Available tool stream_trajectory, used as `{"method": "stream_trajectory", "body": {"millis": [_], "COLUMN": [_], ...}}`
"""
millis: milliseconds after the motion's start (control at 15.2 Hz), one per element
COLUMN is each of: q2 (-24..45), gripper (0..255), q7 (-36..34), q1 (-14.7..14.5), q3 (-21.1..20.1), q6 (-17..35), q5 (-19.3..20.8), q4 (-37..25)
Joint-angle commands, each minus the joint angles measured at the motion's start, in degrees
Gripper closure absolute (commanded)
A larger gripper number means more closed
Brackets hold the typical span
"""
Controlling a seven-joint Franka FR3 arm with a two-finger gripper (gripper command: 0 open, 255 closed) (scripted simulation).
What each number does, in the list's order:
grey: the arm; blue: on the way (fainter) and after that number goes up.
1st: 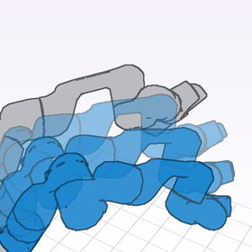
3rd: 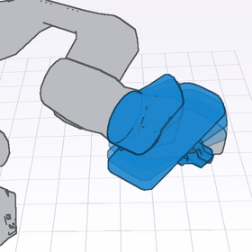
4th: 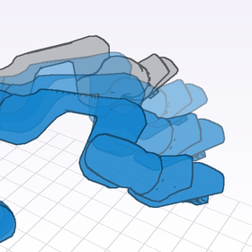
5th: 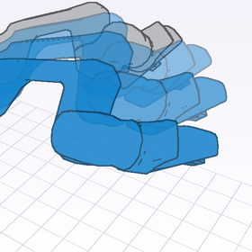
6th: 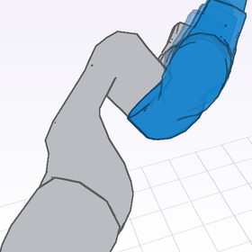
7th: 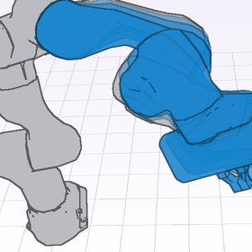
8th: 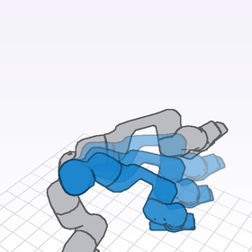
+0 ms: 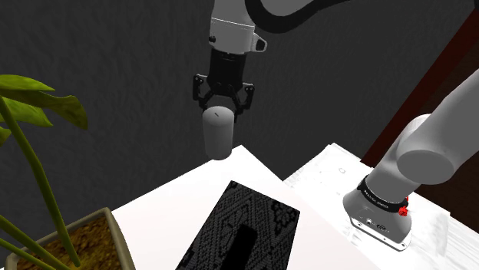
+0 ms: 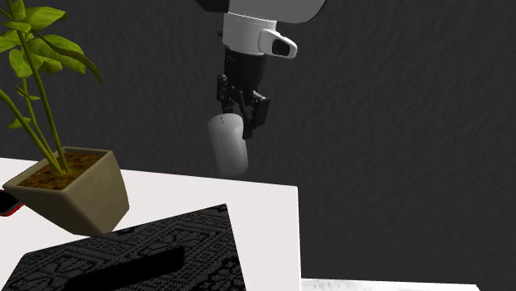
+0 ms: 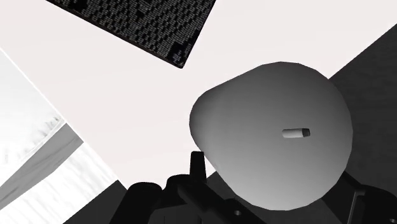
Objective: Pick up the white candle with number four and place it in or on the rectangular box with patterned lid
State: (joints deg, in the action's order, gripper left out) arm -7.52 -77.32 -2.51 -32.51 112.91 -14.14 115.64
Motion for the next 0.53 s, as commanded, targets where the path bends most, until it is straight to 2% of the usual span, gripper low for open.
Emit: {"method": "stream_trajectory", "body": {"millis": [0, 264, 462], "q2": [-0.24, -0.52, -3.11], "gripper": [255, 255, 255], "q7": [-0.08, -0.36, -3.25], "q1": [0.08, 0.18, -1.49], "q3": [0.16, 0.35, -1.35], "q6": [-1.44, -3.77, -3.89], "q5": [0.01, 0.07, -1.39], "q4": [-1.24, -3.32, -1.82]}}
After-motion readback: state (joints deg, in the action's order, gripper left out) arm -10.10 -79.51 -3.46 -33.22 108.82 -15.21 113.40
